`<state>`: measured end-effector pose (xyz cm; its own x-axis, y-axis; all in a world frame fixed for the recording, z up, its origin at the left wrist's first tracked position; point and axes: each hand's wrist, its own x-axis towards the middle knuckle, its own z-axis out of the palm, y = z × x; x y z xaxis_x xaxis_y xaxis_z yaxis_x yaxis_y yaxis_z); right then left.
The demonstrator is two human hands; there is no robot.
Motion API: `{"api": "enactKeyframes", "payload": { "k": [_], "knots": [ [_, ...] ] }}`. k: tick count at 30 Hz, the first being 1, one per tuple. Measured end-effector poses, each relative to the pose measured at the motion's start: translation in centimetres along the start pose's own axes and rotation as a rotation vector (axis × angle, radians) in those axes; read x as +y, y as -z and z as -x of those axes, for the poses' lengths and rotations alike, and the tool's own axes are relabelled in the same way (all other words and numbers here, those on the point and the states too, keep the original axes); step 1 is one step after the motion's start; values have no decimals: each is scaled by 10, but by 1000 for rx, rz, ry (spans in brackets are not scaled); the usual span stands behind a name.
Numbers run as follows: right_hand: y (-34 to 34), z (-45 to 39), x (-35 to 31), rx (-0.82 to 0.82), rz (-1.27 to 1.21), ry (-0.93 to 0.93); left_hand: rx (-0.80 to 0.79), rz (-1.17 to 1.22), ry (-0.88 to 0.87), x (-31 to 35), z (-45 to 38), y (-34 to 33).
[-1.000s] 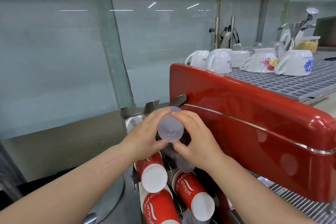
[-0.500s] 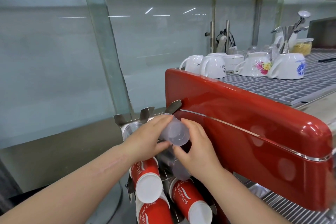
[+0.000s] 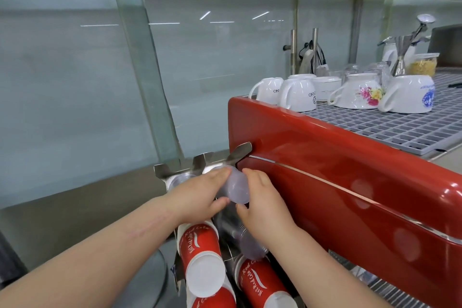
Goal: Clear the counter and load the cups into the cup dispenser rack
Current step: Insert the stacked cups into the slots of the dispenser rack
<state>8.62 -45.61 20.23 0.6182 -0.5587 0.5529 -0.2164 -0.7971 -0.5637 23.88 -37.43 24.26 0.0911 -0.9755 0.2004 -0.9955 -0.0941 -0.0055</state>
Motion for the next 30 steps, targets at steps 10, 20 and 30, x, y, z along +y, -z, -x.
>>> {"api": "enactKeyframes", "payload": {
  "k": [10, 20, 30],
  "knots": [
    [4, -1, -7, -105, 83, -9, -51, -76, 21, 1, 2, -5],
    [24, -19, -30, -325, 317, -147, -81, -60, 78, 15, 8, 16],
    [68, -23, -83, -618, 669, 7, -122, -88, 89, 19, 36, 38]
  ]
}}
